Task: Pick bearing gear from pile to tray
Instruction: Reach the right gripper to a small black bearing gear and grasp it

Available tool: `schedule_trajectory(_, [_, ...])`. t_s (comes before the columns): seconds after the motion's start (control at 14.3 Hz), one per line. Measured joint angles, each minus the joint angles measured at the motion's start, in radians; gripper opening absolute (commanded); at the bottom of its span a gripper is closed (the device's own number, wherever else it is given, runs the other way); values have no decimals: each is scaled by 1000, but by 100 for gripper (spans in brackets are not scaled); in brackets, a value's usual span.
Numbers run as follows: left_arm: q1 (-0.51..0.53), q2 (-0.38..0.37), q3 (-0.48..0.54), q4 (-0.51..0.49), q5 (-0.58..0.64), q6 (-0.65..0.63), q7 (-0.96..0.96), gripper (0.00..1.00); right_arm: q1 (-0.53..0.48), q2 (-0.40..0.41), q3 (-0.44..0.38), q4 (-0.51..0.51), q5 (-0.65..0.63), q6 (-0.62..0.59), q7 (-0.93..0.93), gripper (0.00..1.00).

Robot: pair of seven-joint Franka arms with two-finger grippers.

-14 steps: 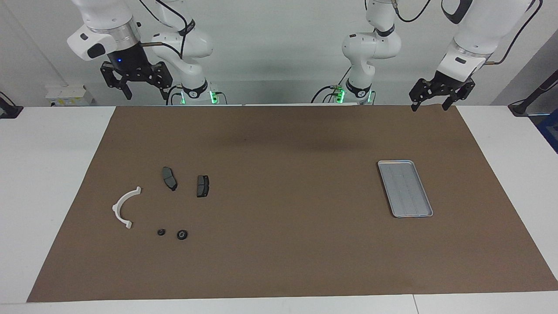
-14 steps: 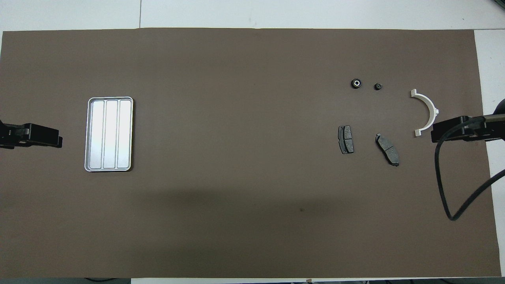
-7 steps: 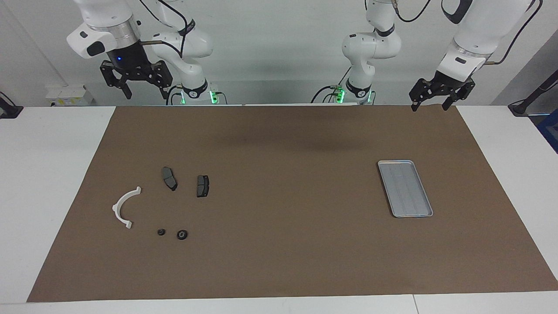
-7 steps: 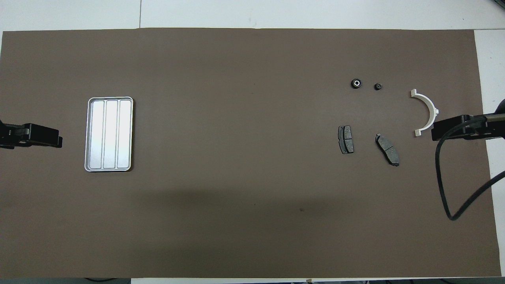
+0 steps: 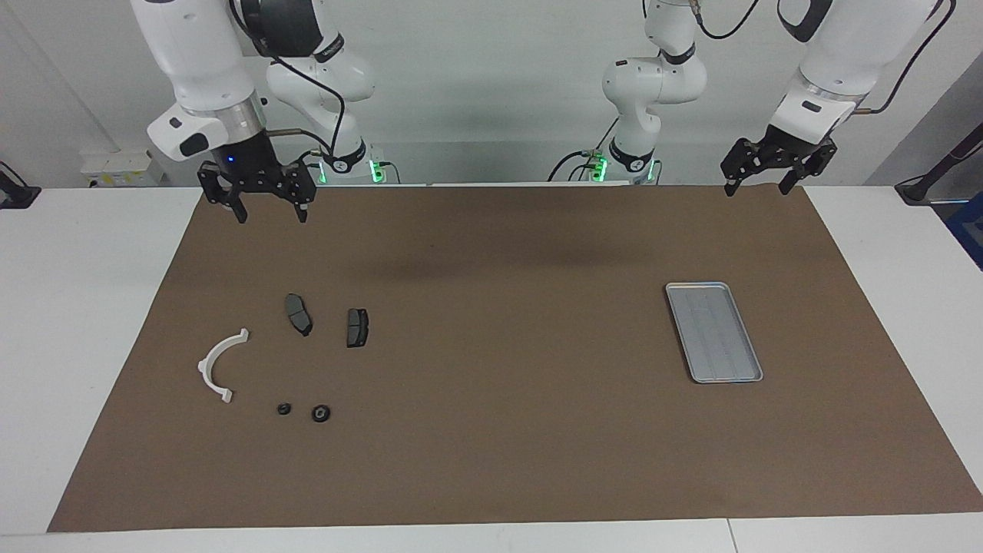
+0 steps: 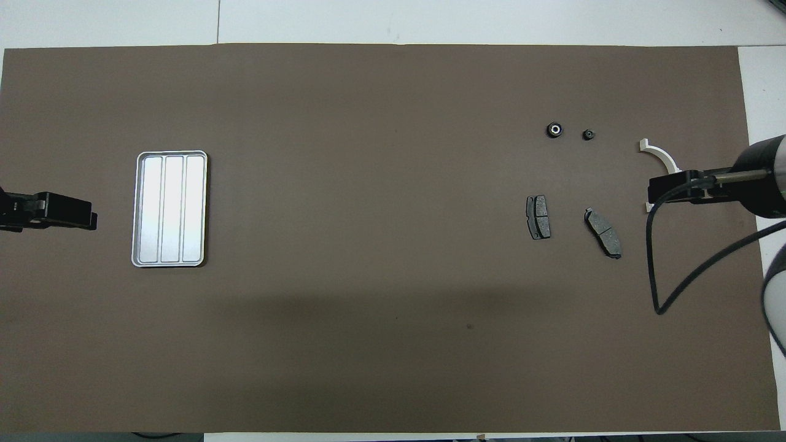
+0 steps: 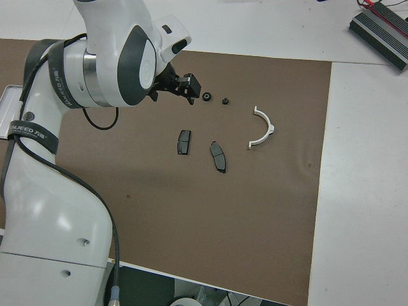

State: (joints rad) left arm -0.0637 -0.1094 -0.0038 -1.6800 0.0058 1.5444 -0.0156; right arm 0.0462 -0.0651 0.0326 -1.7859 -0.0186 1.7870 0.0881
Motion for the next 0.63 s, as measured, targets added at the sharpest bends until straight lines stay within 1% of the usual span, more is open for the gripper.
schedule_trajectory(0.14, [0, 0, 0, 0, 0, 0, 0, 100, 0, 71, -1, -21, -1, 83, 7, 100])
schedule_trajectory(0.42, [0, 0, 0, 0, 0, 0, 0, 100, 0, 264, -1, -20, -45, 272, 144, 100])
schedule_trajectory(0.56, [0, 0, 0, 0, 0, 0, 0, 100, 0, 361, -1, 6, -62, 345, 194, 100])
schedule_trajectory(0.63, [0, 0, 0, 0, 0, 0, 0, 100, 0, 408, -1, 33, -72, 363, 215, 100])
